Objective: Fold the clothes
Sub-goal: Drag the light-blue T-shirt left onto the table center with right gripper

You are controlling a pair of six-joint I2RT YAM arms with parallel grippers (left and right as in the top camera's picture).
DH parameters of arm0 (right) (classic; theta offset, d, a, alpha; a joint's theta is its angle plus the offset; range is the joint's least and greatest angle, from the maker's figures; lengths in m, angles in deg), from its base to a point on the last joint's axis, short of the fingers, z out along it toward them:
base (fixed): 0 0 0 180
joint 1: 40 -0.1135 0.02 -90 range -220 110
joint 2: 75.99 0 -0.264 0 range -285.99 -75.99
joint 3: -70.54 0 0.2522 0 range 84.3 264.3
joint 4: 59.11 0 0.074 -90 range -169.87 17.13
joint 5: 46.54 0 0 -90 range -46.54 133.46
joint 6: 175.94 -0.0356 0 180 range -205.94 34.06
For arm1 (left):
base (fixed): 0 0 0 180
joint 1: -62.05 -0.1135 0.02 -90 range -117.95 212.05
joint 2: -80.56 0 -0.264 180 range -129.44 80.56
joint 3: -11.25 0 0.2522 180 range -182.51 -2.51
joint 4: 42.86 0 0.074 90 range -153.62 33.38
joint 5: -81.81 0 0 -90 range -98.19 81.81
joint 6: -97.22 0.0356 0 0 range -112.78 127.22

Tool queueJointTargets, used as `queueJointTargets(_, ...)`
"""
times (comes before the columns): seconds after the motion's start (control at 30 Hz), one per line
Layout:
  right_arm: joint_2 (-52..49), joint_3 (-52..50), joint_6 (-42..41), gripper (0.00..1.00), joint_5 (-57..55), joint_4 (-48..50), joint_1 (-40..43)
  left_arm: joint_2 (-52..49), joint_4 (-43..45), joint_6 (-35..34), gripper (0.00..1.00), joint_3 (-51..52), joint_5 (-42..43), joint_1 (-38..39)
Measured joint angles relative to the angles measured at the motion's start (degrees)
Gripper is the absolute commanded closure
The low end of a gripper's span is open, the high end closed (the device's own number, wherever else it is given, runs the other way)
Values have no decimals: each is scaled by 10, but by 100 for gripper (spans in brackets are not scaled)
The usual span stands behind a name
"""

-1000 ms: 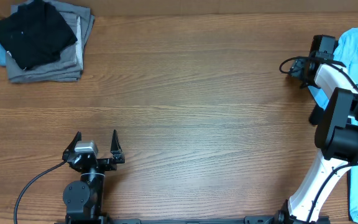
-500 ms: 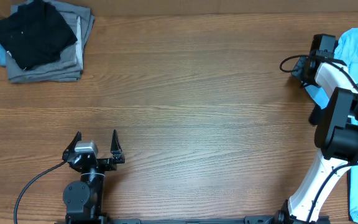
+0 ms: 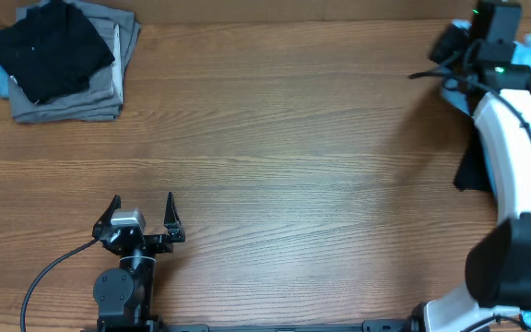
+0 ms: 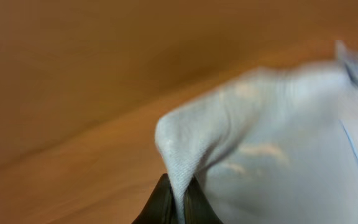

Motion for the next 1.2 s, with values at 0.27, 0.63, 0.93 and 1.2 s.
queueJointTargets(0.27,8,4,-47,96,49,63,-189,0,0,0,0,0,0,0)
queueJointTargets(0.63,-57,4,-154,81,97,145,-436,0,0,0,0,0,0,0)
queueJointTargets(0.93,-92,5,-147,40,113,123,-524,0,0,0,0,0,0,0)
queueJointTargets(1.2,-17,5,-98,0,78,-25,-421,0,0,0,0,0,0,0)
